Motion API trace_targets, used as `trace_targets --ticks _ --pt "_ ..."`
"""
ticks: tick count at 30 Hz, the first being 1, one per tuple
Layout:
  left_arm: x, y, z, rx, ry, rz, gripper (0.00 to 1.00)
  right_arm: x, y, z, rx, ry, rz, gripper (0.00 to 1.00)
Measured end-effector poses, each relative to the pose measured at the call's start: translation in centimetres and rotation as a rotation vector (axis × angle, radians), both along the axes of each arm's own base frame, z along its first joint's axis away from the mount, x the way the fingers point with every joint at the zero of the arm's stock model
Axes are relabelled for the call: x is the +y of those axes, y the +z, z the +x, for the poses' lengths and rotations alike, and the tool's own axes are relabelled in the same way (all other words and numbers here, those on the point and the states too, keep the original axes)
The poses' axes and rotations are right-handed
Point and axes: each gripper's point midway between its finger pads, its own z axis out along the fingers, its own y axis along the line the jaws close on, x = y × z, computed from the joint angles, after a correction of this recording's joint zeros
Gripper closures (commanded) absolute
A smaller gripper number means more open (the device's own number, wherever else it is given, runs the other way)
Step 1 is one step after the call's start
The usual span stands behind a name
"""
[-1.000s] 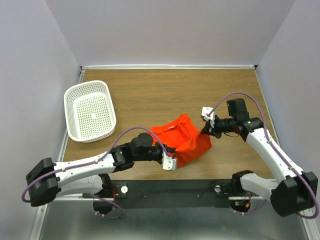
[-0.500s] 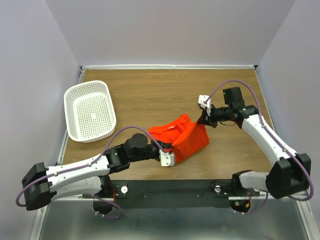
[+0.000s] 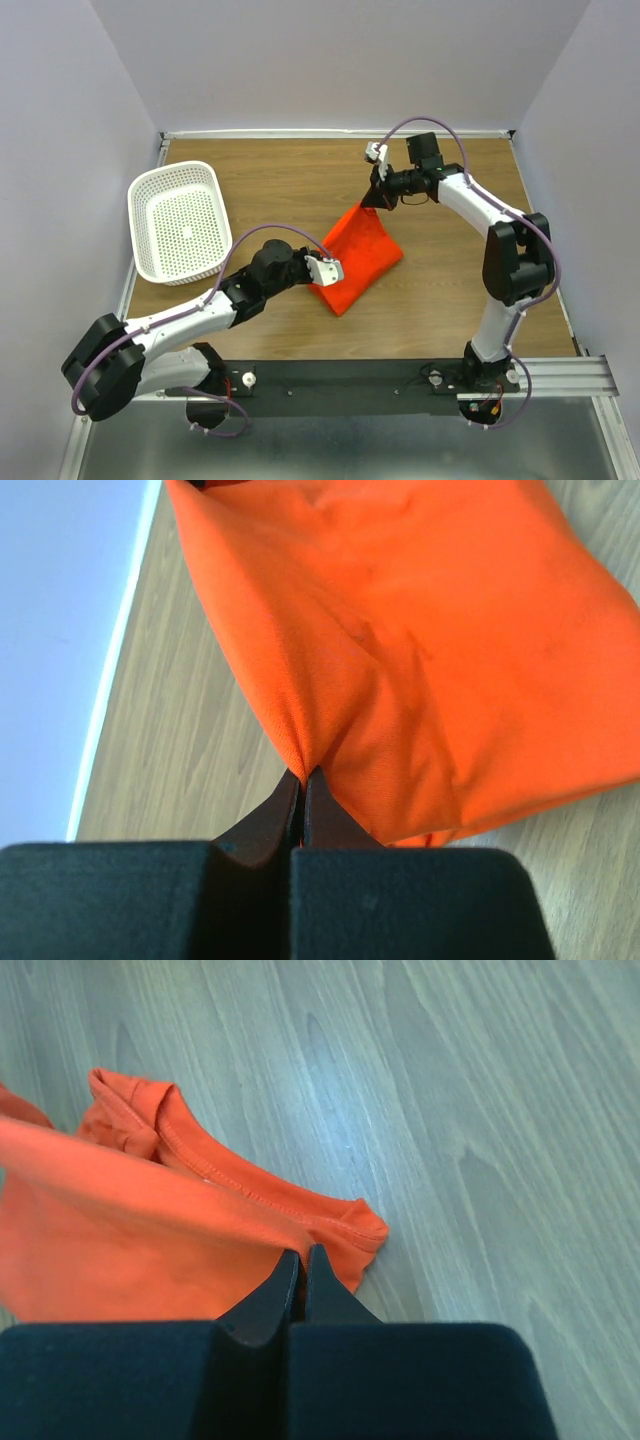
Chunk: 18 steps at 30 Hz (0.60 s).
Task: Fold and stack the t-shirts
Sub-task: Fold the tshirt
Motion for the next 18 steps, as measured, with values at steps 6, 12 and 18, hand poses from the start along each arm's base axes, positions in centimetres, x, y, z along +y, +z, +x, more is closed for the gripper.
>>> trace_targets --ticks 6,12,18 --pt "0.2 -0.4 0.1 0.014 0.016 0.002 1.0 1.1 -1.5 1.0 0.041 0.002 0.0 0.99" --pt "0.6 -0.8 0.1 0.038 0.043 0.006 1.0 2.7 -2.6 1.5 0.053 0.021 0.0 0.99" --pt "0.8 -2.7 -0.1 0.096 0.06 0.038 1.0 3.4 -3.5 1.8 0.074 0.022 -0.004 0.99"
